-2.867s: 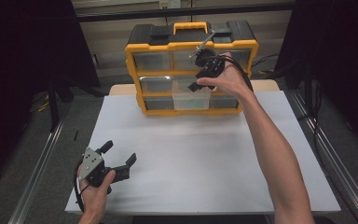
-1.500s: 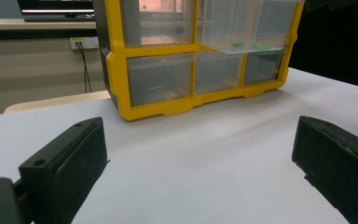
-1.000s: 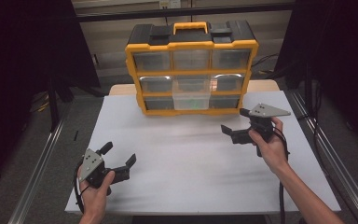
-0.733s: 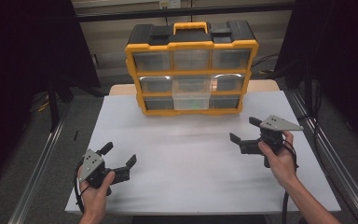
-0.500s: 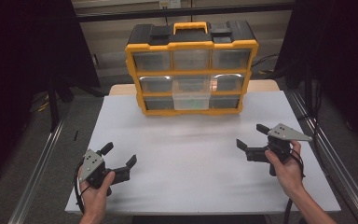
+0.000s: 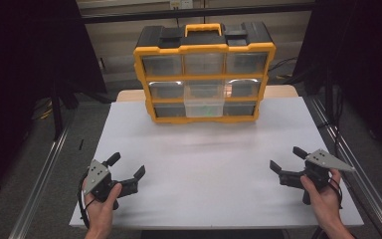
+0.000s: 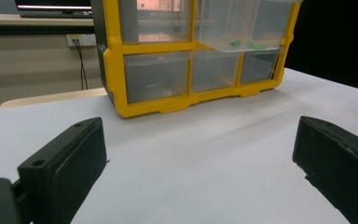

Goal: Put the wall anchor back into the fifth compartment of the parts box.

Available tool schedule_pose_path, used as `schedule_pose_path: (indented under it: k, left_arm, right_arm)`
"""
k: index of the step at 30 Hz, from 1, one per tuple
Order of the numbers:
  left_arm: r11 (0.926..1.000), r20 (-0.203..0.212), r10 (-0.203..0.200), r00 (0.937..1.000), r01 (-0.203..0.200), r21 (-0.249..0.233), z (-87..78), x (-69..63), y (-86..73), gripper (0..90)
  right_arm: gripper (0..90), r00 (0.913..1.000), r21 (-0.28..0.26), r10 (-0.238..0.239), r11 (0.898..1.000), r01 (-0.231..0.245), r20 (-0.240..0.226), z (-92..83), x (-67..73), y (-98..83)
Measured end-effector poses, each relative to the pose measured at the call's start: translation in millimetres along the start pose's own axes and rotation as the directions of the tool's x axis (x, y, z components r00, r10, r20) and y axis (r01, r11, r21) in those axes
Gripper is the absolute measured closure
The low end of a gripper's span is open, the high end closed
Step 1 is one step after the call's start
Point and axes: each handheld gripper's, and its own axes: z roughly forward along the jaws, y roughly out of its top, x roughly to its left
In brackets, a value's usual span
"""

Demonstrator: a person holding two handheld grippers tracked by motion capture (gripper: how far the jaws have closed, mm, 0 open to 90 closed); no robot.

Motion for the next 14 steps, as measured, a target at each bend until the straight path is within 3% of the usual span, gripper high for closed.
schedule_pose_path:
  k: [2, 9, 14]
  left_arm:
    - [0.9999, -0.003, -0.004, 1.0, 0.004, -0.01, -1.0, -0.3, 0.2, 2.8]
    - [0.9999, -0.005, -0.005, 1.0, 0.005, 0.011, 0.1, 0.5, -2.7, 2.8]
    - [1.0, -0.014, -0.003, 0.9999, 0.003, 0.009, 0.9, 2.2, -2.1, 2.8]
  right_arm:
    - [3.2, 0.9997, 0.011, -0.006, 1.0, 0.006, 0.024, -5.4, 0.8, -5.3]
    - [2.9, 0.9991, 0.02, 0.027, 0.999, -0.028, 0.032, -28.2, 0.1, -17.4]
    - [2.6, 0.9996, 0.007, 0.022, 1.0, -0.022, 0.015, -26.7, 2.0, -15.7]
